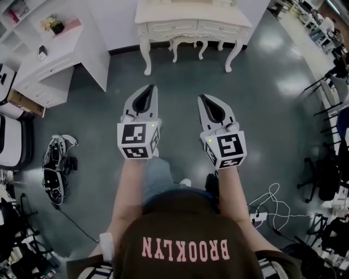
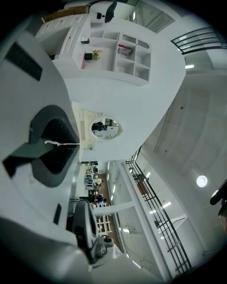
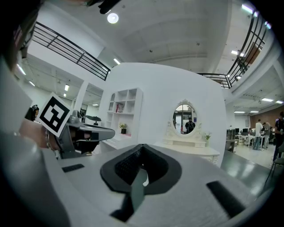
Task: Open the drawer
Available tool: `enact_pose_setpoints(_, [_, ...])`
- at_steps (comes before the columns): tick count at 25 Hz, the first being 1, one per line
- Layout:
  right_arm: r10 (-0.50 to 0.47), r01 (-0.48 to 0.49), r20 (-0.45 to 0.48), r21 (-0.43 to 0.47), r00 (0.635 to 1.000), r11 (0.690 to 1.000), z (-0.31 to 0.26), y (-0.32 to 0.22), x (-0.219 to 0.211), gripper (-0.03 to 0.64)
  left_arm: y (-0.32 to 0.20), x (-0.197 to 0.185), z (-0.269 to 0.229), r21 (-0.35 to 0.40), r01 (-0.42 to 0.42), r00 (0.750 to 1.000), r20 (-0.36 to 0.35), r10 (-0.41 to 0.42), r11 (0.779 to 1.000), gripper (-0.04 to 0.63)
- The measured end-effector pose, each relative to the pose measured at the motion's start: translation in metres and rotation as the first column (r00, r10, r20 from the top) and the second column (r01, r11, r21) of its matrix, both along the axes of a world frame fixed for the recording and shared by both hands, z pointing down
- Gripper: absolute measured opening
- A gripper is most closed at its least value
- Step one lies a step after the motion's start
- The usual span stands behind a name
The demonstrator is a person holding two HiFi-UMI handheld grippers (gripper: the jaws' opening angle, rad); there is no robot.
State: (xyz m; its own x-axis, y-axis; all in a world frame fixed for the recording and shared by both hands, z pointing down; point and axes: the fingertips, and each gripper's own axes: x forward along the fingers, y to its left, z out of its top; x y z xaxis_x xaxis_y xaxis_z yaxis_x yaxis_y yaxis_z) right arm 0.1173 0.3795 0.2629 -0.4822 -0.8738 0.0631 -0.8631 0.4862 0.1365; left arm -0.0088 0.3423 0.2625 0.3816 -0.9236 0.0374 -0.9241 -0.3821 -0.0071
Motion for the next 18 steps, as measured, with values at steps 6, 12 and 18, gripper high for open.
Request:
enact_pose_setpoints(6, [0.015, -0.015, -0.010, -0.002, 1.000, 1.000, 0.002, -0.050, -0.008, -0.003, -0.057, 0.000, 0.000, 0.010, -0.039, 0.999, 0.002, 0.039, 0.999, 0.009])
enact_pose_setpoints(12, [0.030, -0.030, -0.004, 0.014, 1.000, 0.999, -0.009, -0.115, -0.032, -0.003, -0.121, -0.018, -0.007, 0.017, -0.069, 0.998, 0.004, 0.069, 0.997, 0.009])
enact_pose_setpoints(18, [0.067, -0.067, 0.013, 0.008, 0.998, 0.998, -0.013, -0.183, -0.069, -0.002, -0.184, -0.052, -0.013, 0.026, -0.104, 0.994, 0.016, 0.104, 0.994, 0.009])
